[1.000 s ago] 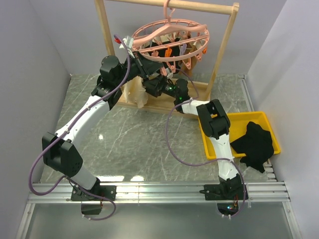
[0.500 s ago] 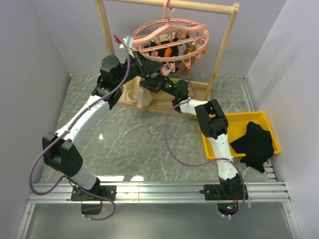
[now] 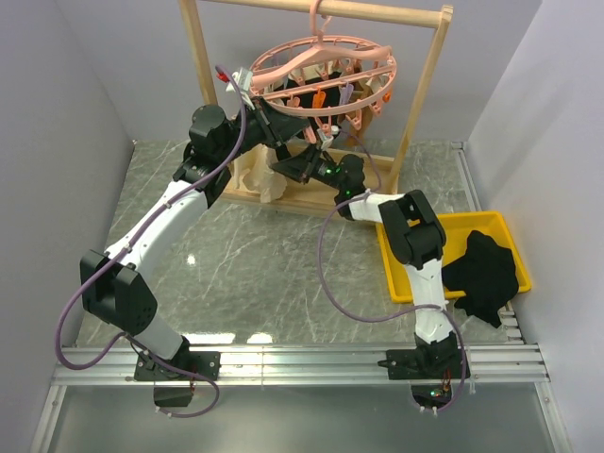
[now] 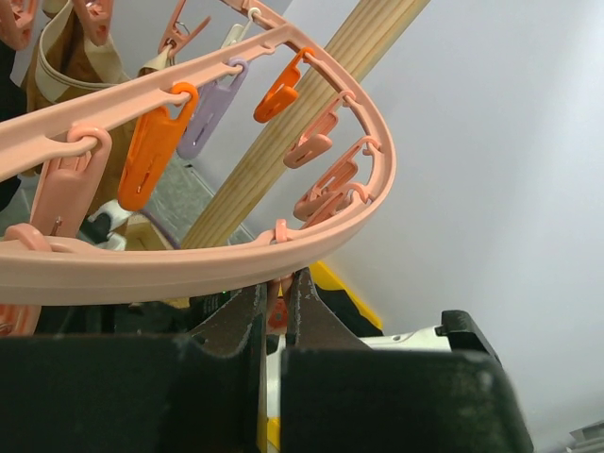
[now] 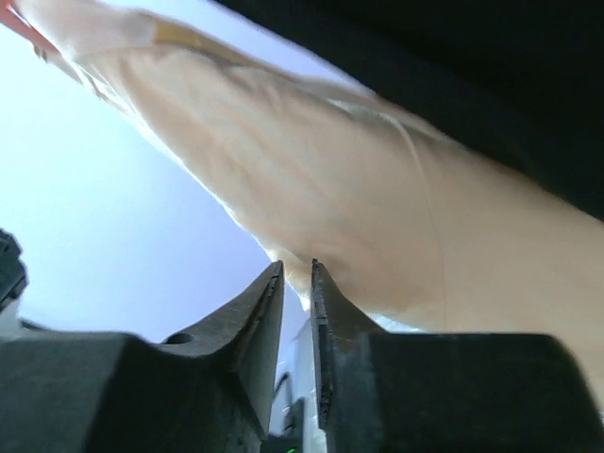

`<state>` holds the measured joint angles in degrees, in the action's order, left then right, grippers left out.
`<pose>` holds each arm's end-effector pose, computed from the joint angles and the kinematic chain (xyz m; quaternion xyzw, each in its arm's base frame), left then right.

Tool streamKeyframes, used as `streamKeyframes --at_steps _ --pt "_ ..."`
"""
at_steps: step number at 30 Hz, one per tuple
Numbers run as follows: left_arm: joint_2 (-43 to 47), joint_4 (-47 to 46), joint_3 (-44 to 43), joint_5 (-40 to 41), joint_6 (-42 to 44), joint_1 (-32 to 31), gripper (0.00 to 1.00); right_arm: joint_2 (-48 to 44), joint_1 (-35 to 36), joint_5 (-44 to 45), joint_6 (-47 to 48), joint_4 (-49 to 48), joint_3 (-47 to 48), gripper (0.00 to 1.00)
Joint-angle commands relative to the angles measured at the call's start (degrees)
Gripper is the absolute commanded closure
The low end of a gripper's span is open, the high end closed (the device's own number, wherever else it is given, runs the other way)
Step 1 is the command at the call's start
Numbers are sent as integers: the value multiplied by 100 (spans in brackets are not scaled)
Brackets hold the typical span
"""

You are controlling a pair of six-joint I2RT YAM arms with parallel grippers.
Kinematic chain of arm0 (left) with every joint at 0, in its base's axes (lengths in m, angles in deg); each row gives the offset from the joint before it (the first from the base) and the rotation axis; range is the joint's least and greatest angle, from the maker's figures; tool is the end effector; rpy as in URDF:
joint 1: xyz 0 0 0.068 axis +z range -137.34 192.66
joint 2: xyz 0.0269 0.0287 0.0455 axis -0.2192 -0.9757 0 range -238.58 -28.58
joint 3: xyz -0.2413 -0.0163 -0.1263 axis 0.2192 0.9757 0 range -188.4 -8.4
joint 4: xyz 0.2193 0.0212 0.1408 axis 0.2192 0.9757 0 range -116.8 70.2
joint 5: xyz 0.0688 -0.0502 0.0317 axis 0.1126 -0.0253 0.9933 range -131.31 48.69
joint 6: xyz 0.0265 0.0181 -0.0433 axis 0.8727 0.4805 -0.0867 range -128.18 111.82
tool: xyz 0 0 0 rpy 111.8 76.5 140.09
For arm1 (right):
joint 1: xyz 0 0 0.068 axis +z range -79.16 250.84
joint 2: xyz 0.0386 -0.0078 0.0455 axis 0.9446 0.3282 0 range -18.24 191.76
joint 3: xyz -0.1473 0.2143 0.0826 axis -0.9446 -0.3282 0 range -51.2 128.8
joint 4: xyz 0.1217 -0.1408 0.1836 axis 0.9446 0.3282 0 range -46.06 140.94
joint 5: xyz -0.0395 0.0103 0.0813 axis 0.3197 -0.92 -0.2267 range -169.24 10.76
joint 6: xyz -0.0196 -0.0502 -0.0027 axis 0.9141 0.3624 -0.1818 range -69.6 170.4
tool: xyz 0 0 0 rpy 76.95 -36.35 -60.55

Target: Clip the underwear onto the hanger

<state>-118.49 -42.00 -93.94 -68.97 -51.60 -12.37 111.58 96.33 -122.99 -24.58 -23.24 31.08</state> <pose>0.3301 -0.1724 0.4384 0.0830 0.6403 -0.5468 0.5330 0.4341 0.2342 0.2096 -0.0528 0.6130 0.7204 0.3201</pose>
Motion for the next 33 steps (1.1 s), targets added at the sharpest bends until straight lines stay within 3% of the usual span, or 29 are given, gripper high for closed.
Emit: streamKeyframes --at_steps 1,4,6,13,26,33 --pt "-44 -422 -297 -20 -114 43 100 -580 -238 287 765 186 -133 74" --pt "-71 -440 -314 -29 -132 51 100 -624 -308 419 958 389 -151 68" --pt "-79 -440 -332 -38 -132 52 100 -616 -335 507 1029 512 -125 58" --pt "-106 -466 -332 -29 -167 60 100 -405 -440 982 1539 1425 235 38" --pt "-167 -510 -385 -47 -237 78 100 34 -502 1017 854 2217 209 16" --pt "-211 -492 -473 -38 -281 69 100 447 -493 1052 511 2772 534 9"
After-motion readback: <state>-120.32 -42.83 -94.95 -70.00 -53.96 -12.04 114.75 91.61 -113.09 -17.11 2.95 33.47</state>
